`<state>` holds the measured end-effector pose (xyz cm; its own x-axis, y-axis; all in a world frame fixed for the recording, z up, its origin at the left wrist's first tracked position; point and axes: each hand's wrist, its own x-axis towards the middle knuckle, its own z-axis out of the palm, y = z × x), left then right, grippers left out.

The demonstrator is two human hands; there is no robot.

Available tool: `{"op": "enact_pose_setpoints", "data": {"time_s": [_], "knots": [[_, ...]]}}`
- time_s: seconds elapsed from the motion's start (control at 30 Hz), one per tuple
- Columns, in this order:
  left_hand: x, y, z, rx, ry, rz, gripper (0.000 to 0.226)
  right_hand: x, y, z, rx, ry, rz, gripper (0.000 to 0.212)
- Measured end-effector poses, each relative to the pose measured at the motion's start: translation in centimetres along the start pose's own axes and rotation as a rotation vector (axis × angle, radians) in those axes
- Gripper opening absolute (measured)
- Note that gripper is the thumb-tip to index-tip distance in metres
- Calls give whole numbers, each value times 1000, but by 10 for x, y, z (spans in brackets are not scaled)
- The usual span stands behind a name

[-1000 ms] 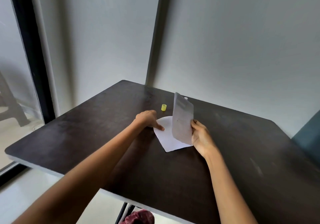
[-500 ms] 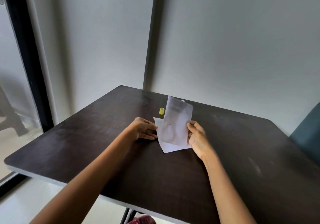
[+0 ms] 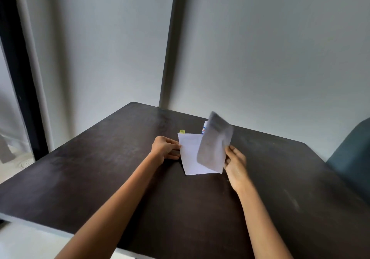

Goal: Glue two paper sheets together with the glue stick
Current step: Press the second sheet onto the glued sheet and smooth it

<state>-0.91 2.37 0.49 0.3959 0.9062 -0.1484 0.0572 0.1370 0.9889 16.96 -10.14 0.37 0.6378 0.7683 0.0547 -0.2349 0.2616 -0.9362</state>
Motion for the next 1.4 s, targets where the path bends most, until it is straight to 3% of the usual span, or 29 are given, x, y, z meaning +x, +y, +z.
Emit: {"op": "enact_pose_setpoints", "data": {"time_s": [0.23, 0.67, 0.93, 1.4], "knots": [[1, -6, 0, -36, -25, 45, 16, 3, 13, 3, -417, 2, -63, 13], [-5, 0, 2, -180, -47, 1, 8, 0, 16, 11, -472, 38, -76, 14], [-5, -2, 4, -174, -25, -4, 16, -1, 20, 15, -543, 42, -132, 8], [-7, 1, 3, -166, -66, 0, 7, 2, 24, 14, -584, 96, -148, 12]]}}
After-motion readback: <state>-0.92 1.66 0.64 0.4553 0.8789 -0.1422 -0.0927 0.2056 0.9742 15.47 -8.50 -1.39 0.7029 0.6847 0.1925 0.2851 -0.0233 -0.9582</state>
